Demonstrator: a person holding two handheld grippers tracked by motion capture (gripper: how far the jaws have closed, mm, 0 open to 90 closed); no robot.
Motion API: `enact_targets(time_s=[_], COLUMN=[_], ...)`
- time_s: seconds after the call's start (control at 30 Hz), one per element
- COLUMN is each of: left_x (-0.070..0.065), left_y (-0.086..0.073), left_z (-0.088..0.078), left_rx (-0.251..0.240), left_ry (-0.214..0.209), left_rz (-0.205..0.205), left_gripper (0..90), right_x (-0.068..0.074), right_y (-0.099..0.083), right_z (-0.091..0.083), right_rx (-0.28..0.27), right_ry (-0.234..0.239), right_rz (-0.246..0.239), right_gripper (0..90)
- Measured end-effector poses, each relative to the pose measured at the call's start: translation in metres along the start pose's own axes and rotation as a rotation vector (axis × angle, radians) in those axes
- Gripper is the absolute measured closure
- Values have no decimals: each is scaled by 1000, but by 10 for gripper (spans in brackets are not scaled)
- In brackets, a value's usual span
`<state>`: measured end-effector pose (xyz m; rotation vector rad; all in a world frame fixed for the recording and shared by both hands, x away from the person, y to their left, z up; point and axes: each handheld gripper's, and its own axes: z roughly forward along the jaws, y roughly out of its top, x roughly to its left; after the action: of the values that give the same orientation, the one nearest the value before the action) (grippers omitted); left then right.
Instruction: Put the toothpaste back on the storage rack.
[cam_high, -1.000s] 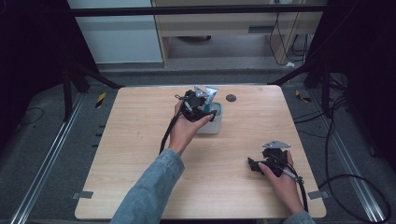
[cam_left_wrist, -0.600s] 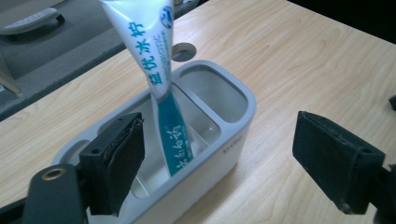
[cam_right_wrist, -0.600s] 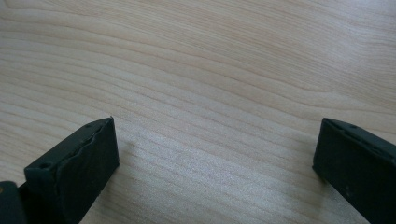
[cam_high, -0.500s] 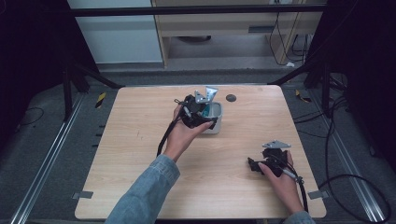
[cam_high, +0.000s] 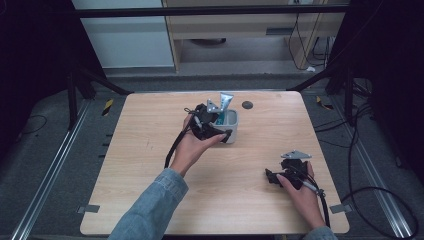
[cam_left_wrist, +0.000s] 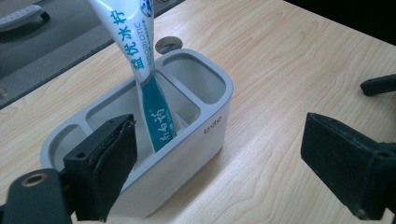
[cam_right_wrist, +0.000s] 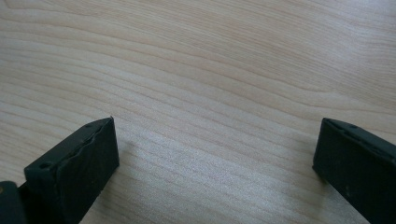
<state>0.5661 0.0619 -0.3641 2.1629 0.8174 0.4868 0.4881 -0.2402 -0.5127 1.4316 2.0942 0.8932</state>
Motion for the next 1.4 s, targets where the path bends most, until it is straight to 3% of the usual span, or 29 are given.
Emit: enact_targets(time_s=[0.43, 0.6, 0.87, 1.4], left_x=[22, 29, 43, 62], left_y=[-17, -30, -54, -107], left_z=[-26, -34, -45, -62], left_rx=[-7, -21, -42, 19], left_ry=[-3, -9, -3, 41], left_rz=[3, -38, -68, -57], left_gripper=[74, 73, 67, 60], right_x=[0, 0, 0, 0], right_y=[0, 0, 0, 0], right_z=[0, 0, 0, 0], right_rx=[1, 0, 0, 0], right_ry=[-1, 0, 0, -1], right_rz=[-1, 2, 1, 1], right_gripper=[4, 4, 4, 4])
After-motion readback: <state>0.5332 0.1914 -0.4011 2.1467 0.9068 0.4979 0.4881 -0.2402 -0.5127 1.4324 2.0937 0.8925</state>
